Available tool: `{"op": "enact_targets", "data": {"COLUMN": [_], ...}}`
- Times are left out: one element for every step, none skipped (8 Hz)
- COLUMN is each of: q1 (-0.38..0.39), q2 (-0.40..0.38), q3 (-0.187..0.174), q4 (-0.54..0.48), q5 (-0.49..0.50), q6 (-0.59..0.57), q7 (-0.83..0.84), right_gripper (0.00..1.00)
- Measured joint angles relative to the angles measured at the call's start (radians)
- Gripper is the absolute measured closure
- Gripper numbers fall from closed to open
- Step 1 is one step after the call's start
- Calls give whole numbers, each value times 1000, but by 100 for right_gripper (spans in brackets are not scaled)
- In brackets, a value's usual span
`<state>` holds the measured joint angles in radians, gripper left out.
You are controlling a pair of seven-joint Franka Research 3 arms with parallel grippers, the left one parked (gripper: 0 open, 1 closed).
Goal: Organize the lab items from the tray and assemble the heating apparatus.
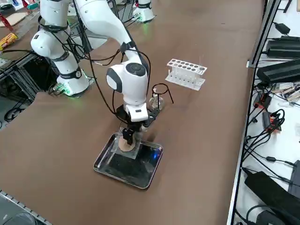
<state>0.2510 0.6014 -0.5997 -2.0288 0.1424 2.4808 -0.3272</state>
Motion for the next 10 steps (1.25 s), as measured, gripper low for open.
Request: {"op": "enact_targets", "data": {"q1": [0,0,0,0,0,0,-1,-1,-1,-1], "q2": [-3,-7,-11,-13,-17,-21,-24,-26,-27,-31], "q3": [0,1,1,1,1,1,1,0,-1,0], "q4": [1,1,2,2,2,3,6,10,15,17], "q5": [0,0,7,15,20,22,24,25,28,29], "q6": [-7,-13,-18,-19,-20,-24,-31,-37,-45,-51], "q7": [0,0,0,0,0,0,0,0,0,0], "right_gripper": [37,40,45,47,50,57,60,66,71,74]}}
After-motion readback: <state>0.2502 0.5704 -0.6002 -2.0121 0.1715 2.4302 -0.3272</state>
